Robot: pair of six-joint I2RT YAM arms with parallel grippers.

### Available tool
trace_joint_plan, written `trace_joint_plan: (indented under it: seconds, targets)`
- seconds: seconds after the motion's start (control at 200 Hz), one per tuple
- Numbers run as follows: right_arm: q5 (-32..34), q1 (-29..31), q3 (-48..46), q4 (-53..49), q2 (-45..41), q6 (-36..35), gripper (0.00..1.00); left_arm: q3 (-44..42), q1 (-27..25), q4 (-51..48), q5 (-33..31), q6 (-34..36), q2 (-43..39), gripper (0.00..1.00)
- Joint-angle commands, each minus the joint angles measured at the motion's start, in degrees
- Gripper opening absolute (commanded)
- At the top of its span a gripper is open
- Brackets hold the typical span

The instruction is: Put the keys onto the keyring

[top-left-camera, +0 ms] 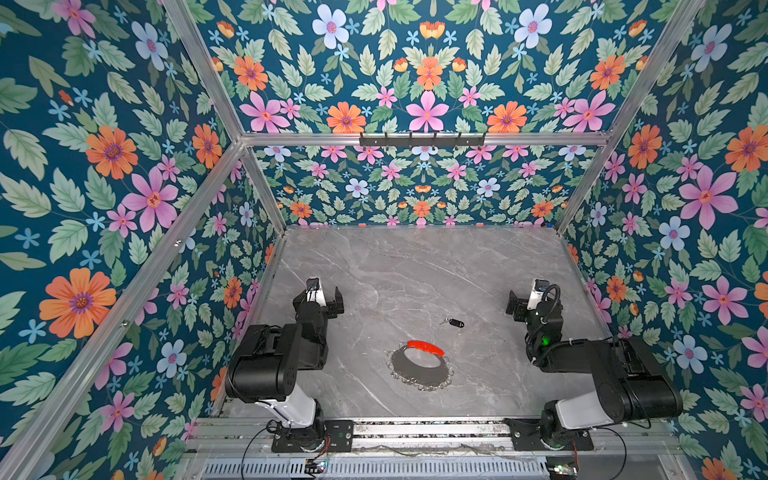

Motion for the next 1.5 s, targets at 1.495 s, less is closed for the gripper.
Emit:
trace_joint_plan:
  seconds: [1.495]
  targets:
    - [4.21, 5.37, 27.68, -105.20, -32.94, 35.26, 0.99, 17.46, -15.59, -54.37, -6.46, -27.50, -21.67, 1.00]
